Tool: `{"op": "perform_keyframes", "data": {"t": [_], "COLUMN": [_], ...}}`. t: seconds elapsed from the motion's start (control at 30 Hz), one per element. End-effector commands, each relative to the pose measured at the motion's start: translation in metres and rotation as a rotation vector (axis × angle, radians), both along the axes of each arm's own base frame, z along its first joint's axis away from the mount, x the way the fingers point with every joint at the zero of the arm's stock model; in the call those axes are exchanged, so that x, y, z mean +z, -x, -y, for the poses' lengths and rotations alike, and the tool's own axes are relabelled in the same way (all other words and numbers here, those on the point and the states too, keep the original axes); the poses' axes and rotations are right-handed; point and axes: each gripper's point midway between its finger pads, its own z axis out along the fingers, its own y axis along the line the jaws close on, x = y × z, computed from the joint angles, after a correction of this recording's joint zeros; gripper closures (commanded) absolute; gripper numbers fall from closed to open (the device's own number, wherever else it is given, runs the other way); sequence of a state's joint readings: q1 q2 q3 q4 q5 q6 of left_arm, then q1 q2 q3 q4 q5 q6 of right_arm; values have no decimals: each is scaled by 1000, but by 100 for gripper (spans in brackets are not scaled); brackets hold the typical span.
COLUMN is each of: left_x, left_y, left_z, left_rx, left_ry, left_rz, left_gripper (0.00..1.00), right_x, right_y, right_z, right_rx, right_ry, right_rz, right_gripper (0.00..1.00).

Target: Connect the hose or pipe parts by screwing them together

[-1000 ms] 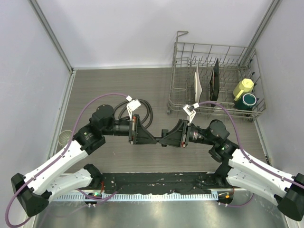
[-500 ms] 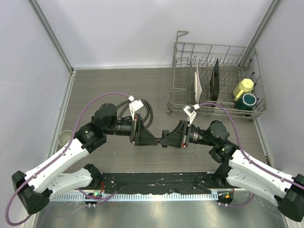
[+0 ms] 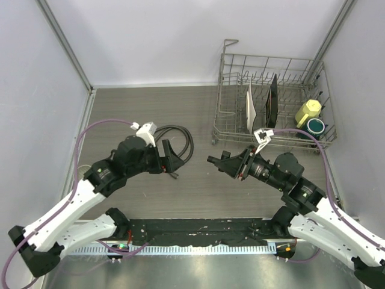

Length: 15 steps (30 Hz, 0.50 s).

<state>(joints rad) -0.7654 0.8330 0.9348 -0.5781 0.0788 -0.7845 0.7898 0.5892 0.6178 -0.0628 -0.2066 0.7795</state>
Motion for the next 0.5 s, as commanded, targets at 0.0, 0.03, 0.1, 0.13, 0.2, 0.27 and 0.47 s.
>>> {"op": "perform_keyframes", "data": {"t": [0.0, 0.03, 0.1, 0.13, 0.2, 0.27, 0.47], "left_x": [-69, -77, -87, -94, -87, -85, -112], "left_y": [-20, -19, -19, -23, -18, -22, -34], "left_z": [-45, -46, -52, -57, -39, -30, -12], "left_rx": [147, 48, -69, -163, -343, -527, -851], "left_ry": [-346, -435, -549, -649, -642, -730, -846], "left_rz": [-47, -2, 59, 126, 195, 349, 484], "left_gripper": [11, 11, 13, 17, 22, 20, 15], "right_x": [8, 3, 1, -2, 3, 6, 22], "right_y": [-12, -11, -10, -8, -8, -5, -1], "right_z": [20, 23, 27, 30, 39, 48, 76], "right_rx": [-111, -116, -124, -129, -163, -184, -272], "right_ry": [77, 100, 116, 124, 120, 122, 128], "right_rz": [64, 56, 65, 61, 81, 93, 133], "right_gripper": [99, 99, 99, 99, 99, 99, 99]}}
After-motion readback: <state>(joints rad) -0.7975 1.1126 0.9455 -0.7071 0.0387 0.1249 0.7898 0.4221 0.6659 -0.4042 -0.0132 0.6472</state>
